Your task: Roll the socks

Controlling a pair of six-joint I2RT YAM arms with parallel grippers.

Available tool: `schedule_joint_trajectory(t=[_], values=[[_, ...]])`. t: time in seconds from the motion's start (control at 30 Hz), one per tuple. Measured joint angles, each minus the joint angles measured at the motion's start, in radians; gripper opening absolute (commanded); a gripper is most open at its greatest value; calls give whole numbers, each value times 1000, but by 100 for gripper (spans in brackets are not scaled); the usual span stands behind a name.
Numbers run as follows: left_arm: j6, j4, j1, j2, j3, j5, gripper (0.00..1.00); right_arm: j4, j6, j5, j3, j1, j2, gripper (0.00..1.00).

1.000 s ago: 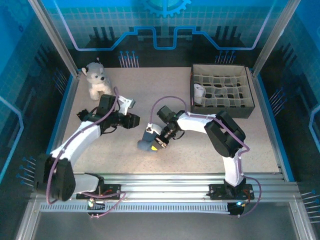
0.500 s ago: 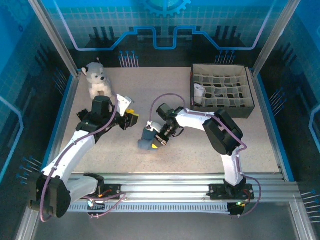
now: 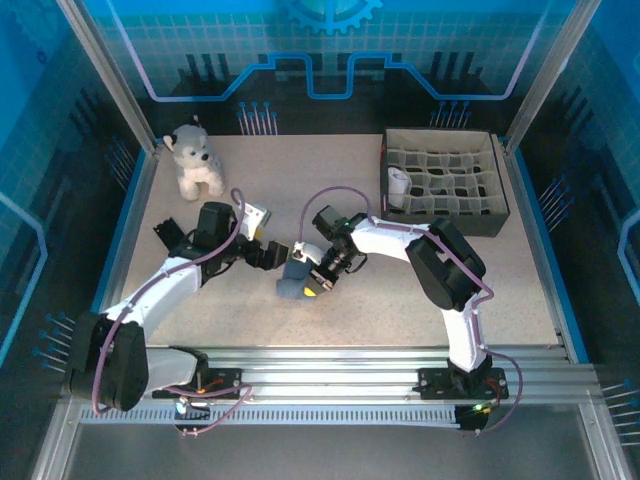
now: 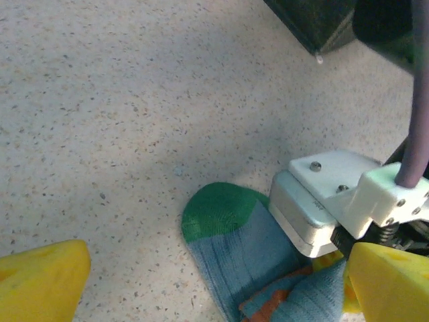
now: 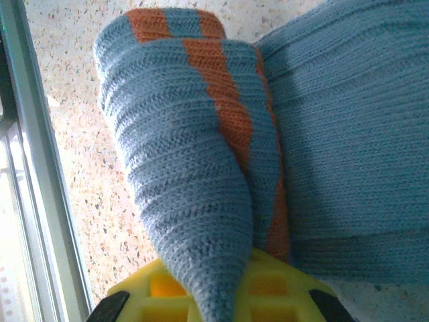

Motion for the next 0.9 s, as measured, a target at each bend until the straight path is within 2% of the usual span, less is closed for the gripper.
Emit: schedule_joint_trajectory(t=[0.07, 0.17, 0.27, 0.37, 0.47, 0.53, 0.67, 0.8, 0.9], values=[[64, 31, -35, -12, -32, 14, 92, -6, 0, 0, 5, 0, 3, 0], [211, 61, -110, -65, -121, 35, 75, -18, 0, 0, 18, -2, 11, 0], [331, 59, -187, -108, -177, 21, 67, -22, 1, -1, 24, -8, 15, 0], [378, 56, -219, -116, -172, -30, 58, -23, 1, -1, 24, -16, 15, 0], [362, 59, -230, -131, -169, -107, 55, -22, 2, -1, 24, -23, 16, 0], [299, 59, -245, -150, -166, -172, 55, -22, 5, -1, 24, -24, 16, 0], [20, -26, -259, -161, -79, -315, 52, -22, 8, -2, 23, -25, 17, 0], [-255, -88, -259, -161, -29, -364, 60, -25, 7, -7, 23, -27, 20, 0], [-399, -126, -259, -160, -61, -355, 69, -35, 4, -14, 30, -32, 26, 0]])
